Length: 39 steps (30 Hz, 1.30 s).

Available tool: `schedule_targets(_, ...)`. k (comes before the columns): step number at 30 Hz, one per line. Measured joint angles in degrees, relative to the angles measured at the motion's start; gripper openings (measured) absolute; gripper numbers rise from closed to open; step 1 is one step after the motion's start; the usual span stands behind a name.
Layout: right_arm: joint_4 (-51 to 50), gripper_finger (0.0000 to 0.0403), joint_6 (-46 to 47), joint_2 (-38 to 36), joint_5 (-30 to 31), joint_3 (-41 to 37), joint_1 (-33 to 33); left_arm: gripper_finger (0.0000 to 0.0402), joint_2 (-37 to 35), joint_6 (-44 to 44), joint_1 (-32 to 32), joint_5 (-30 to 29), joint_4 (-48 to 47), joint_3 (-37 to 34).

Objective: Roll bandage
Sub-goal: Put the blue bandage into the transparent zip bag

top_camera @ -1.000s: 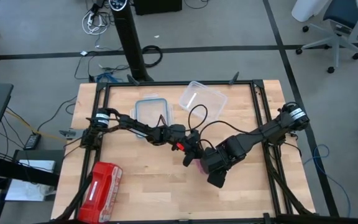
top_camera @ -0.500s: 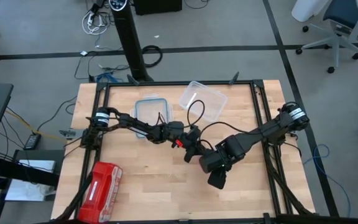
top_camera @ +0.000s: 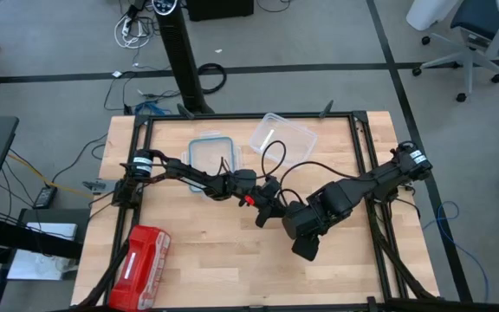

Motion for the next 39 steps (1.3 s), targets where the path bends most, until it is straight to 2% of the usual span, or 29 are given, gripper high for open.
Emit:
schedule_targets(4, -4.5, 0.0210, 1.7, 0.0, 2.6, 4.6, 1.3, 0.0000, 0.0, 0.0, 0.0, 0.9, 0.0, 0.0)
schedule_targets(10, -10.2, 0.0210, 11.1, -0.1, 6.1, 6.6, 7.6, 0.0000, 0.0, 0.1, 0.0, 1.3, 0.4, 0.0)
schedule_targets(13, -10.1, 0.0210, 16.1, 0.0, 9.7, 5.4, 11.8, 0.0000, 0.0, 0.0, 0.0, 1.6, 1.6, 0.0)
schedule_targets(17, -10.0, 0.0210, 23.7, 0.0, 18.5, 3.5, 17.1, 0.0000, 0.0, 0.0, 0.0, 1.7, 1.5, 0.0)
schedule_targets(21, -7.5, 0.0210, 30.8, 0.0, 23.5, -1.4, 21.3, 0.0000, 0.0, 0.0, 0.0, 2.0, 1.6, 0.0)
schedule_targets(26, 0.2, 0.0210, 37.7, 0.0, 24.4, -9.9, 24.3, 0.0000, 0.0, 0.1, 0.0, 2.7, 2.0, 0.0)
schedule_targets(31, 5.9, 0.0210, 43.9, 0.0, 31.9, -16.3, 26.8, 0.0000, 0.0, 0.1, 0.0, 3.0, 2.0, 0.0)
schedule_targets(39, 6.5, 0.0210, 47.7, 0.0, 40.7, -23.4, 28.9, 0.0000, 0.0, 0.2, 0.0, 3.0, 2.0, 0.0)
